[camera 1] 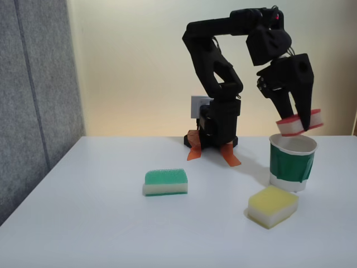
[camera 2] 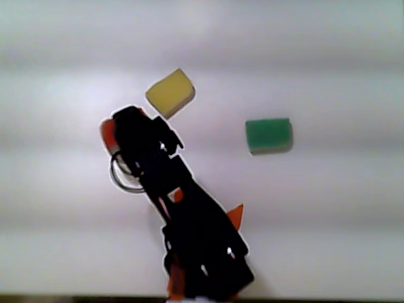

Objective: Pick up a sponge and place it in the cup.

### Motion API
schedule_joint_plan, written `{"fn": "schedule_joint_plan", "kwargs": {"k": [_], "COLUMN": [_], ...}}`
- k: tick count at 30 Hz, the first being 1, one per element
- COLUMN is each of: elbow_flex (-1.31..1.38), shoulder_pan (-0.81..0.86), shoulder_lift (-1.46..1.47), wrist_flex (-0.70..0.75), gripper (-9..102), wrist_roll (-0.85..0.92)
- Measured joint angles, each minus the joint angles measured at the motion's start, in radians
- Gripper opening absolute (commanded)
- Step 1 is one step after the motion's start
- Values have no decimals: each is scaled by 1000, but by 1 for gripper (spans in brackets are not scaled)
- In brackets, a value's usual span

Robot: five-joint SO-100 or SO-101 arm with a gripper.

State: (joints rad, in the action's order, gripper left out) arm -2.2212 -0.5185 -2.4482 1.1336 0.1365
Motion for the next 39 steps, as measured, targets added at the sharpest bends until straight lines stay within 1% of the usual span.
{"fn": "schedule_joint_plan", "kwargs": {"k": [3, 6, 9, 14, 16, 18, 20, 21, 25, 28, 33, 35, 37, 39], "elbow_flex": [32, 69, 100, 130, 163, 186, 216, 227, 236, 186, -8, -101, -204, -310], "shoulder_pan": [0, -21, -23, -23, -26, -25, -17, 0, 77, 161, 328, 397, 433, 460], "shoulder_lift": [35, 69, 92, 114, 110, 103, 86, 72, -9, -81, -252, -336, -443, -563], "wrist_flex": [-26, -43, -57, -67, -54, -25, 8, 23, 40, 15, -69, -69, -41, -11], "gripper": [31, 38, 41, 42, 37, 29, 17, 15, 0, 0, 0, 0, 0, 0], "wrist_roll": [11, 17, 32, 23, 6, -11, -12, -6, 26, 54, 91, 38, -49, -91]}}
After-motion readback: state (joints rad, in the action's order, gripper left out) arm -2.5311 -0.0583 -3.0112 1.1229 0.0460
